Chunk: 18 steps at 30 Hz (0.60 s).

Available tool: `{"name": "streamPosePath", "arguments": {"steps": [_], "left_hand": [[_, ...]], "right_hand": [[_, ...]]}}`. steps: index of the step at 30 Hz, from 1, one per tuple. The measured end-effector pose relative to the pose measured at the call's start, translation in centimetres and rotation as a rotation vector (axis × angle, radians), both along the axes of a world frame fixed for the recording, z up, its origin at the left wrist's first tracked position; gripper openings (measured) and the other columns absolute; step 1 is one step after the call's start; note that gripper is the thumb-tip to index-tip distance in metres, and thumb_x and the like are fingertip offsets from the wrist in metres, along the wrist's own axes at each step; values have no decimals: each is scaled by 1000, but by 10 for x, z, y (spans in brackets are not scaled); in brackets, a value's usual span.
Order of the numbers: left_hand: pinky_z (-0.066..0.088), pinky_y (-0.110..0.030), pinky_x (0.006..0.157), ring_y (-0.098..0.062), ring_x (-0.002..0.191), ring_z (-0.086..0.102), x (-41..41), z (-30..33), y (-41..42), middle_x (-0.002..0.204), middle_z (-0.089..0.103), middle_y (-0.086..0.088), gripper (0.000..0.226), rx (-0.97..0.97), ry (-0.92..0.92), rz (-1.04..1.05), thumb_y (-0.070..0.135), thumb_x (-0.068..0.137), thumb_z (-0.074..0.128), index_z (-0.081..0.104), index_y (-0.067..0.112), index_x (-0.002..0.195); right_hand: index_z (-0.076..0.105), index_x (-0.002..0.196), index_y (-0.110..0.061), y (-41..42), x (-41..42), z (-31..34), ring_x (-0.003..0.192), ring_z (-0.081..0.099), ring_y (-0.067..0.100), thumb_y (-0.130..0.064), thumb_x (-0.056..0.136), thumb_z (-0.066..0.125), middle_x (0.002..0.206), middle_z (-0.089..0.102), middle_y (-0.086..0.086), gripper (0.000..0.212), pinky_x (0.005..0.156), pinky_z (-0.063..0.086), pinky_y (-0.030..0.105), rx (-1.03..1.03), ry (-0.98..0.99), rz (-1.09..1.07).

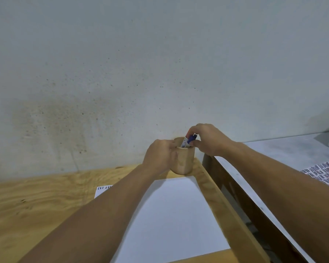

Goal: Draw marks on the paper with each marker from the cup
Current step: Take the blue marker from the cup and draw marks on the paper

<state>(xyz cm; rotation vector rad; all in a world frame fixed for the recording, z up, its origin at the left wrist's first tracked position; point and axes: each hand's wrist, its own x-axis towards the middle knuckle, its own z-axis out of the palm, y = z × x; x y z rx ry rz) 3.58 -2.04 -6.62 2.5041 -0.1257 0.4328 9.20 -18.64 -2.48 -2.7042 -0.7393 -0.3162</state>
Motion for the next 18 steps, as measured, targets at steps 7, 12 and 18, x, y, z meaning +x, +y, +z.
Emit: {"name": "streamPosePath", "arguments": {"steps": [7,12,18], "left_hand": [[44,-25,83,-14,88,62,4,-15,-2,109,73,-11,22,-219,-137,0,11,82,66,73,10,102],[48,-32,99,-23,110,64,6,-19,-5,118,69,-9,27,-180,-170,16,17,82,68,70,11,108],[47,-31,97,-22,114,61,7,-17,-4,120,68,-5,34,-101,-140,16,19,82,64,67,13,115]], "right_hand": [[67,106,-14,-2,5,-6,95,59,20,-10,91,60,102,65,0,17,84,52,33,89,42,18],[62,97,-17,-4,4,7,95,58,12,-9,91,59,97,63,-3,11,77,43,18,264,-8,48],[52,112,-20,0,-3,40,90,66,17,-9,99,44,104,61,4,19,80,51,23,597,-71,60]]}}
